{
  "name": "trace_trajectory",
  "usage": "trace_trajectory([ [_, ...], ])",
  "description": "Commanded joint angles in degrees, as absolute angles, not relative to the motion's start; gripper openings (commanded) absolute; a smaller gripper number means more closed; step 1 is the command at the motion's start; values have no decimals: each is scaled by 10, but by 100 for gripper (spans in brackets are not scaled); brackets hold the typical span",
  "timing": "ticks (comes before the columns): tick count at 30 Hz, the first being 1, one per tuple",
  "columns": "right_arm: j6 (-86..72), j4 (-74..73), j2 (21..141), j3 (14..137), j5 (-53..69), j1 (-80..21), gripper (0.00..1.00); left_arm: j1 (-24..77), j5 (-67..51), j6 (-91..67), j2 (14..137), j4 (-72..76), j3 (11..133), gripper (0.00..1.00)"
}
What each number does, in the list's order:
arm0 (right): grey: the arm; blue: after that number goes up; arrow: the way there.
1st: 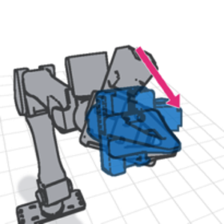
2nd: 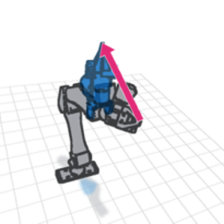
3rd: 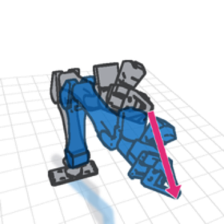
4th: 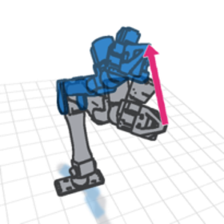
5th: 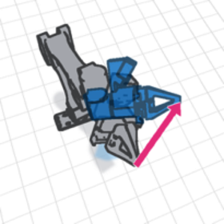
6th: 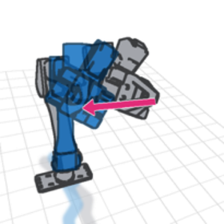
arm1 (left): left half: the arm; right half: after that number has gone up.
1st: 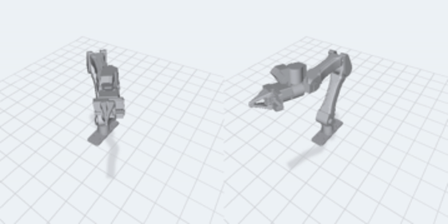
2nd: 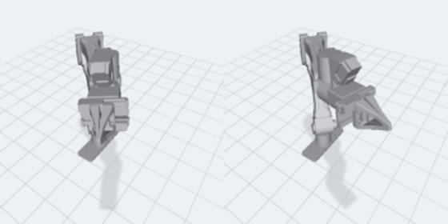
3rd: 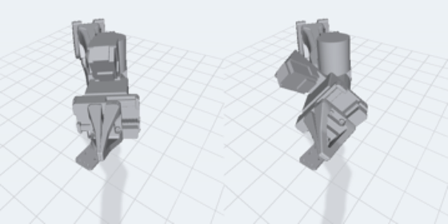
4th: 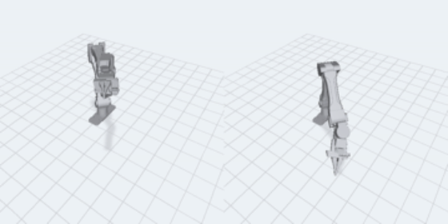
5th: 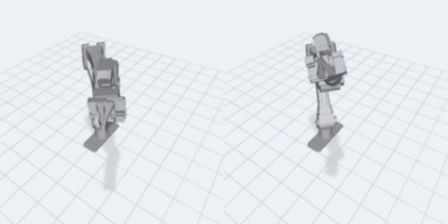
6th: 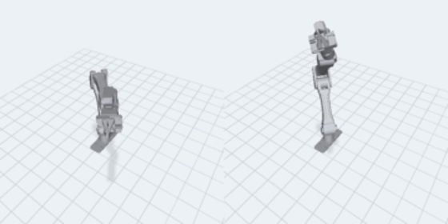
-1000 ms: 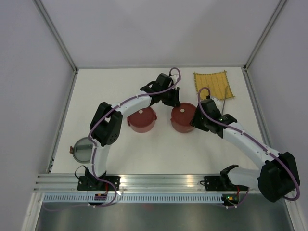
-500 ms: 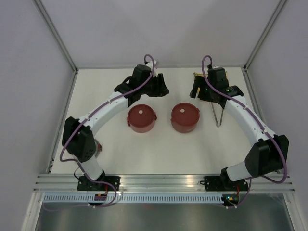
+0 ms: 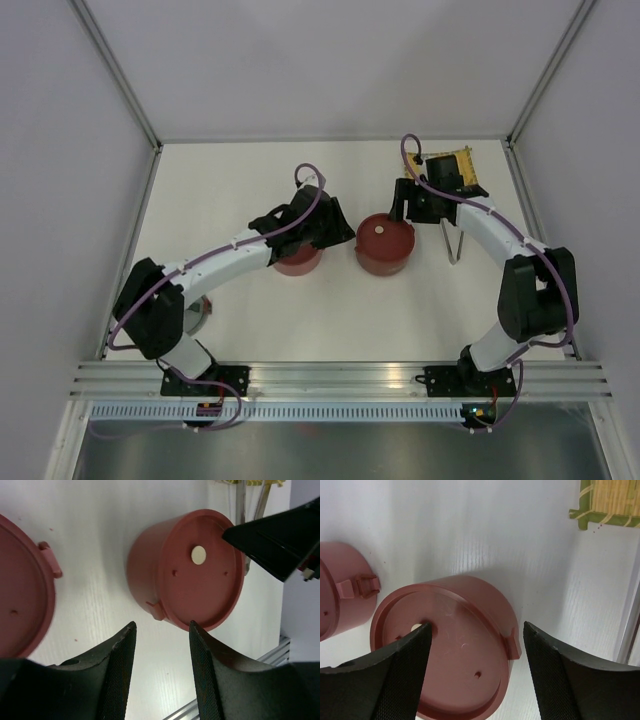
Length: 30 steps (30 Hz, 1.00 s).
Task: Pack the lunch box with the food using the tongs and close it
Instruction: Adjust the packing box at the center of the board.
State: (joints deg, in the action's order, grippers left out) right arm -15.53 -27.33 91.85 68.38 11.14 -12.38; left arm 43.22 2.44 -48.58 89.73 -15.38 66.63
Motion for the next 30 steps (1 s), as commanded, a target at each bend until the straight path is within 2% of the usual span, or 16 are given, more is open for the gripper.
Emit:
trace_trajectory([
  [1, -136, -234, 939, 670, 127, -117, 78, 461, 84, -555, 911, -120, 664, 52],
  [7, -146, -224, 954, 653, 124, -112, 69, 488, 122, -577, 946, -105, 667, 52],
  [12, -163, -233, 934, 635, 102, -112, 54, 492, 117, -570, 989, -106, 693, 50],
  [20, -222, -221, 883, 550, 105, -113, 42, 491, 109, -513, 1033, -109, 739, 46],
  [30, -282, -258, 808, 513, 49, -147, 41, 468, 90, -464, 1103, -134, 809, 40],
])
